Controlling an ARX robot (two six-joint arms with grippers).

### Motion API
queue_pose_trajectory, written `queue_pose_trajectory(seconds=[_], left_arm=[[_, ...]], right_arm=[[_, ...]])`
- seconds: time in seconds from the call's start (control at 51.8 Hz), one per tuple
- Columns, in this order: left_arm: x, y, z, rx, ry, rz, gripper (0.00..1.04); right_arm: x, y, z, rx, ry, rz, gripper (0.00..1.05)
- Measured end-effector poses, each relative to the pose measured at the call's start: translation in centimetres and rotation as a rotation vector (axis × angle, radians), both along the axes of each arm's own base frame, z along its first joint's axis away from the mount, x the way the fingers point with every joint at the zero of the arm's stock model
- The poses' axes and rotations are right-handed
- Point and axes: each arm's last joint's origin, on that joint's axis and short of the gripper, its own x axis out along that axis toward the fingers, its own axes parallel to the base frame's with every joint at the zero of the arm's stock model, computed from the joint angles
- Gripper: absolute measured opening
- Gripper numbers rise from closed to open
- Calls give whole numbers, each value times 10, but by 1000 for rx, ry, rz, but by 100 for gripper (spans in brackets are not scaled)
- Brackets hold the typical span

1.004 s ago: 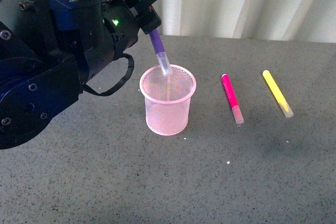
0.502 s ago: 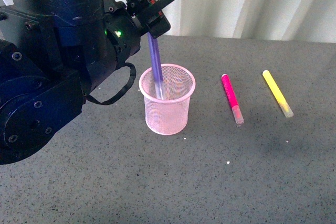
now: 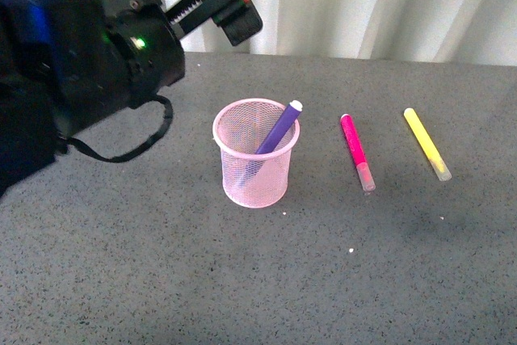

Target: Insert purple and pink pens into pink cup

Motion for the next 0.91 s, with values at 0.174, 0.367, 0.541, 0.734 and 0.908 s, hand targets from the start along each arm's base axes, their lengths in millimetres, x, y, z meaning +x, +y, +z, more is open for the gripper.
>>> queue_pose_trajectory(seconds=[0.174,0.367,0.541,0.734,0.908], left_arm=[[-32,24,39,2,14,-140,98],[-93,53,75,36,7,-299,98],[-135,87,98,50,8,-291,98],[-177,116,117,46,-4,-254,98],[-196,124,114,245,-174,-16,87]], right_arm=[[0,0,0,0,0,0,98],[0,0,0,0,0,0,98],[0,0,0,0,0,0,98],[0,0,0,0,0,0,98],[0,0,0,0,0,0,98]])
